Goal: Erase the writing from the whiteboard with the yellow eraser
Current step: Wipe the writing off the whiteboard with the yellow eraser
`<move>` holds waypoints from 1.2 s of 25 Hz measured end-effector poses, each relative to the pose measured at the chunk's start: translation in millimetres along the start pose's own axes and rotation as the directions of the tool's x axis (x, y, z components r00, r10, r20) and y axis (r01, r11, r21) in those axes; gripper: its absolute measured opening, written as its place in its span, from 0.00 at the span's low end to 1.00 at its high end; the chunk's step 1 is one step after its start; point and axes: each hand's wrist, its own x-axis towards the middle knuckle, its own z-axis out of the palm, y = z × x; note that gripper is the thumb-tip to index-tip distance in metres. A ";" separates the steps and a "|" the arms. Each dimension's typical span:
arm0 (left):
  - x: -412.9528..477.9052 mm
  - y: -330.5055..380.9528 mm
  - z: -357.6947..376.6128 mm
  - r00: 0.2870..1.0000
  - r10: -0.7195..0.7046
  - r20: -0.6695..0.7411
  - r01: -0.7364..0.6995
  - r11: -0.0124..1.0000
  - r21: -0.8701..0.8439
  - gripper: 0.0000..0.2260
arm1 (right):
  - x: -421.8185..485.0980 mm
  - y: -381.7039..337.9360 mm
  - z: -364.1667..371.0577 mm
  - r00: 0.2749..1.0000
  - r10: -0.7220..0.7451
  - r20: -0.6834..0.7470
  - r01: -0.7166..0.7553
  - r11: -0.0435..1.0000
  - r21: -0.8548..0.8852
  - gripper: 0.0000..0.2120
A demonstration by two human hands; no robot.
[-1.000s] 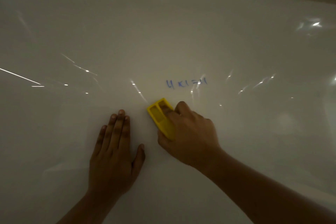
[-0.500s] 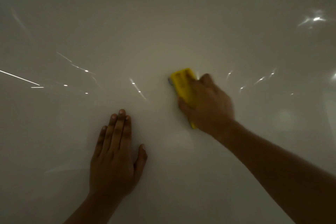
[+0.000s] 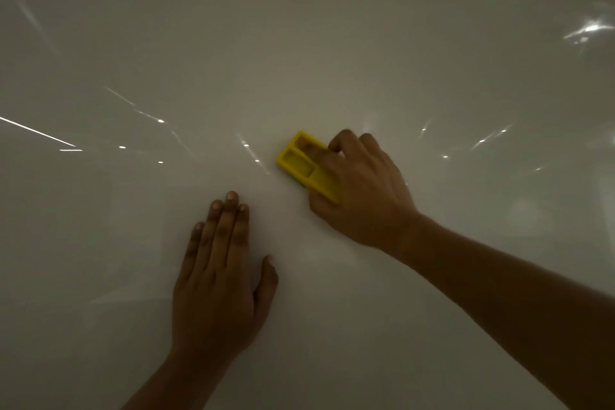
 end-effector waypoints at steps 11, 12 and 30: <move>-6.6 3.4 2.1 0.998 -0.013 -0.063 0.010 0.999 -0.051 0.26 | 20.8 29.3 -5.7 0.985 0.109 -0.132 -0.116 0.992 -0.044 0.27; -7.6 2.9 2.4 0.998 -0.005 -0.069 0.002 0.999 -0.053 0.25 | 7.4 15.8 -3.7 0.996 0.002 -0.094 -0.002 1.000 0.001 0.27; -16.7 -0.3 2.9 0.999 0.012 -0.052 -0.014 0.999 -0.039 0.24 | -68.5 3.1 -2.1 0.849 -0.508 0.147 0.467 0.850 0.243 0.24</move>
